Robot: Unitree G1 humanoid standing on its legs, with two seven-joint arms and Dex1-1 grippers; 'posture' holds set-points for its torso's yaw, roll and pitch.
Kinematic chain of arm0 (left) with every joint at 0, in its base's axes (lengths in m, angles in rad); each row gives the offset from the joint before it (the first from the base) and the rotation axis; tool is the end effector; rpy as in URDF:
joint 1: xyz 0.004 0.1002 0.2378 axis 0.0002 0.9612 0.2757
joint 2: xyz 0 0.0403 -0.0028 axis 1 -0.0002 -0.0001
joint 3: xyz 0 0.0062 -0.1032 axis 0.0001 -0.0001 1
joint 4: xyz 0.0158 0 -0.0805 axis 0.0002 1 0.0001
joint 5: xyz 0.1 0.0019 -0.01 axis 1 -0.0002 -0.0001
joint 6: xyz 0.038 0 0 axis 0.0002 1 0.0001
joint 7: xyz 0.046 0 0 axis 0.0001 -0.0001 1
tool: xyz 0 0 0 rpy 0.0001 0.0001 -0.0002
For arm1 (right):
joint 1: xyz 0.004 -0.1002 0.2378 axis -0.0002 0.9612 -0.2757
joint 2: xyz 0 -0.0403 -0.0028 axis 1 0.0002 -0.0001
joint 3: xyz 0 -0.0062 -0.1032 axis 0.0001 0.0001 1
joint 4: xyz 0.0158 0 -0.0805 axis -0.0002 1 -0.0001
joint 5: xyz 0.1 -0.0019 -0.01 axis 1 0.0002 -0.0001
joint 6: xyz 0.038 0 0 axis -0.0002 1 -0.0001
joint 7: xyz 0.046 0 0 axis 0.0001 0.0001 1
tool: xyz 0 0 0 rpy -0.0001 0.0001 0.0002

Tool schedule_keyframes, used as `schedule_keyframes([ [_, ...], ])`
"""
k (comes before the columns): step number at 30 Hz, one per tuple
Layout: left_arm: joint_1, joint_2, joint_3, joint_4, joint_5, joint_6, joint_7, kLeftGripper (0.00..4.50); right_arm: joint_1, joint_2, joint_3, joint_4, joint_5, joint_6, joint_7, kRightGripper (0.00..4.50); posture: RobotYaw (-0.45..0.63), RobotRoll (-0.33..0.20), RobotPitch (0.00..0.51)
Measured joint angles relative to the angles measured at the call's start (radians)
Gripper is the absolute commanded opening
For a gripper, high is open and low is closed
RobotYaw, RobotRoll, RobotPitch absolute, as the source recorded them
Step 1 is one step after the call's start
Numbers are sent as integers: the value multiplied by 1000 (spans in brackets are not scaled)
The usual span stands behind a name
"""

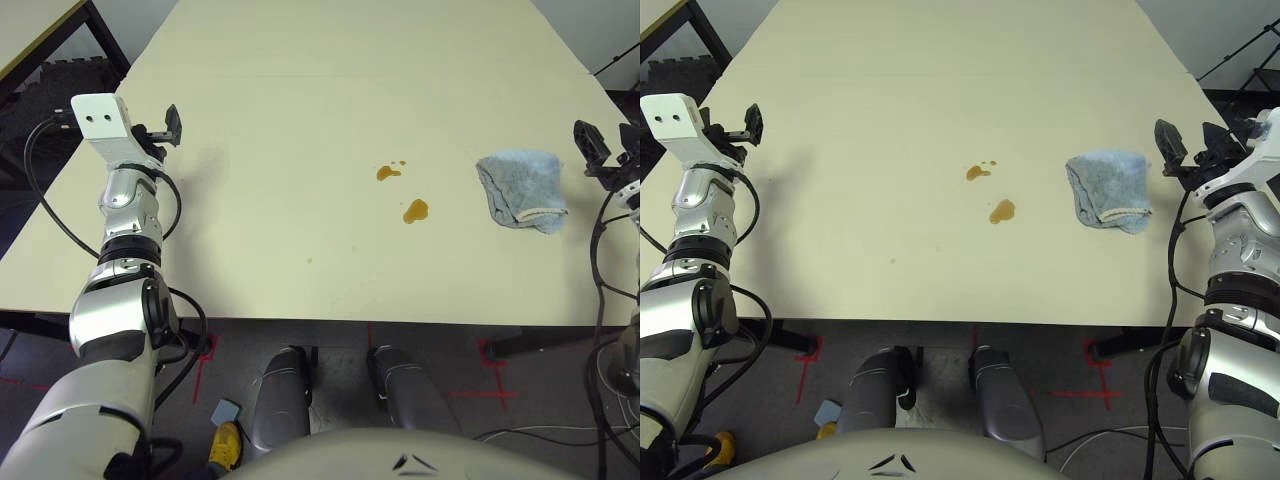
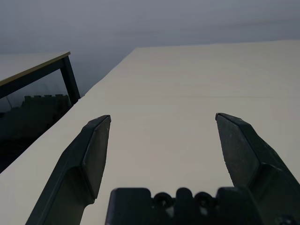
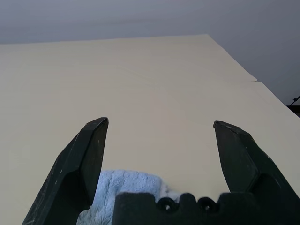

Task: Wipe the water off the table with a rag.

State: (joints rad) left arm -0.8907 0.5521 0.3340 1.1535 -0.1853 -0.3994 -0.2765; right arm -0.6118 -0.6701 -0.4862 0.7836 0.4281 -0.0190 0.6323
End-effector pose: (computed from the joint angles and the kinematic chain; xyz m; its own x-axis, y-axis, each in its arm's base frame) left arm 0.3204 0.3046 0.1491 0.9500 0.1567 0.2702 -0.1770 0.9828 0.0523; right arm 0.2661 -0.3634 0.1465 0.9796 0.0176 0.2001 -0.0361 0.9953 0.0896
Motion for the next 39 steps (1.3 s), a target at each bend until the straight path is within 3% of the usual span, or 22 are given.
schedule_keyframes([
  [10,0,-3,-1,0,1,0,-20,4500,-4,0,1,1,-1,0,-7,4477,-187,0,164],
  [20,-1,-35,-3,-26,-35,49,-261,4500,-21,0,2,1,-4,1,-22,4477,-196,0,151],
  [30,103,-73,-67,-302,-142,244,-684,4500,-32,1,6,10,-15,1,-28,4477,-193,0,144],
  [39,219,-63,-143,-526,-184,415,-872,4500,-38,1,8,30,-33,1,-31,4477,-198,0,139],
])
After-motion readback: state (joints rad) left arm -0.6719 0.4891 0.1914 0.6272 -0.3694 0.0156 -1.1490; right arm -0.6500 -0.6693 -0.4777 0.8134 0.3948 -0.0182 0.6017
